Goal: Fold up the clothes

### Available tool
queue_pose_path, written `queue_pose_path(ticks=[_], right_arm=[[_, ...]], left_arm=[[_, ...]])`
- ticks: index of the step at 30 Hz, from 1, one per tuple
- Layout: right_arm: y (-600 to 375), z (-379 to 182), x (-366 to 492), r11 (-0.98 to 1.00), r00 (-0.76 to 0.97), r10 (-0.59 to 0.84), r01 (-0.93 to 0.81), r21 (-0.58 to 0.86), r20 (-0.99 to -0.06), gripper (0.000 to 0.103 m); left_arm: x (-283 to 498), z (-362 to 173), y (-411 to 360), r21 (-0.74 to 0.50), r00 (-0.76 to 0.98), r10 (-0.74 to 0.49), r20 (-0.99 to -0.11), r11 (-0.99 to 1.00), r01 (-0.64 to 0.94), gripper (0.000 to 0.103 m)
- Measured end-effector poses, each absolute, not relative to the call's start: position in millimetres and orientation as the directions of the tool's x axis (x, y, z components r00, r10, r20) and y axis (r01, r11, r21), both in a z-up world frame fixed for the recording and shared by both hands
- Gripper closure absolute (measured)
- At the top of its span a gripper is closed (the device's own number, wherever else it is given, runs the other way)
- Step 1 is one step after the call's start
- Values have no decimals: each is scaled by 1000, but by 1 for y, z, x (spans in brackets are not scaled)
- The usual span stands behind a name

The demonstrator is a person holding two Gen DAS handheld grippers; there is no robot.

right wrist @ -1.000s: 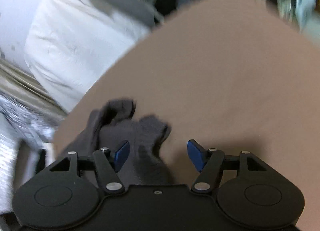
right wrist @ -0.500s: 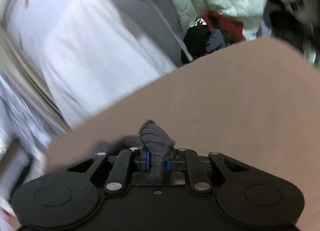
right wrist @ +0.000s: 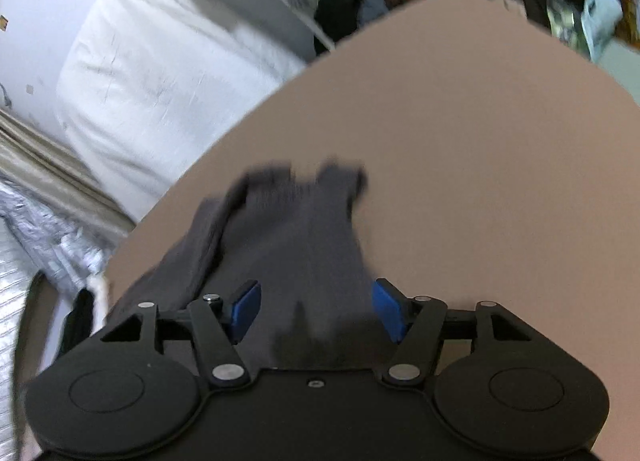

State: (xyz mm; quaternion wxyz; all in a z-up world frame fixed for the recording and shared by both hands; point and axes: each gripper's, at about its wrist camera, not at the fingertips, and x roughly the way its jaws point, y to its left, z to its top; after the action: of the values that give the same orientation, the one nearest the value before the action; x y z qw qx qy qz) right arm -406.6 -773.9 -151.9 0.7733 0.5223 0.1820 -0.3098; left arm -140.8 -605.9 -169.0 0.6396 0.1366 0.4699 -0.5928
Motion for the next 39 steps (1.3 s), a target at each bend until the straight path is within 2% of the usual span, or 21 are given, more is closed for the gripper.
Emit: queue_pose_path(ticks=[1,4,6,9,11,12,14,15,18,21,24,27,28,29,31,34,37,39], right_arm=[[-765,-159,-409,252,765,-244,644,722,-596,25],[-743,-176,-407,240,818,-131,575,782,-560,25],[-735,-179,-394,275,837,-93,541,794,-539,25],[-741,-182,-363,349,804,-136,585,732,-578,25],[-751,-189,-347,364,760,-234,647,669,-607,25],[-751,-191,-342,375,758,-274,650,660,-591,25],[-749,-190,-334,396,752,-333,659,640,-569,69],[-747,-190,-328,395,738,-336,674,625,-585,87],[-740,-181,-323,314,689,-397,723,615,-607,87],[-740,-150,-310,330,646,-452,762,557,-615,88],[-733,-107,-267,435,611,-496,790,433,-617,88],[-721,-64,-209,565,633,-506,756,330,-586,89],[-714,-53,-189,605,667,-477,722,336,-573,89],[-704,-43,-165,650,714,-423,668,363,-558,89],[-675,-36,-114,739,742,-377,602,304,-554,89],[-626,-57,-47,844,725,-346,518,140,-596,89],[-593,-105,-13,893,685,-218,428,141,-695,89],[-573,-136,2,938,619,-212,347,22,-756,88]], left_arm=[[-137,-168,-603,-396,-143,-637,-757,274,877,22],[-129,-166,-594,-422,-140,-653,-744,296,857,22],[-133,-159,-587,-392,-128,-671,-731,259,883,22],[-142,-146,-575,-316,-103,-699,-708,183,931,22],[-138,-142,-567,-268,-72,-692,-718,180,947,22],[-135,-141,-564,-245,-55,-686,-725,184,952,22],[-121,-140,-557,-231,-32,-671,-741,209,950,22],[-113,-140,-552,-236,-28,-666,-745,223,946,22],[-86,-138,-537,-243,-20,-655,-755,252,937,22],[-60,-135,-520,-244,-12,-645,-764,272,931,22],[-38,-124,-496,-241,18,-657,-754,303,922,22],[-15,-109,-465,-147,210,-679,-703,428,892,22],[-6,-107,-455,-130,247,-681,-689,451,883,22],[5,-109,-445,-148,256,-685,-683,472,869,22],[31,-118,-423,-233,242,-689,-683,520,822,22],[65,-136,-396,-335,252,-685,-683,601,726,22],[85,-151,-389,-368,261,-676,-689,637,678,22],[95,-158,-389,-389,258,-677,-690,646,657,22]])
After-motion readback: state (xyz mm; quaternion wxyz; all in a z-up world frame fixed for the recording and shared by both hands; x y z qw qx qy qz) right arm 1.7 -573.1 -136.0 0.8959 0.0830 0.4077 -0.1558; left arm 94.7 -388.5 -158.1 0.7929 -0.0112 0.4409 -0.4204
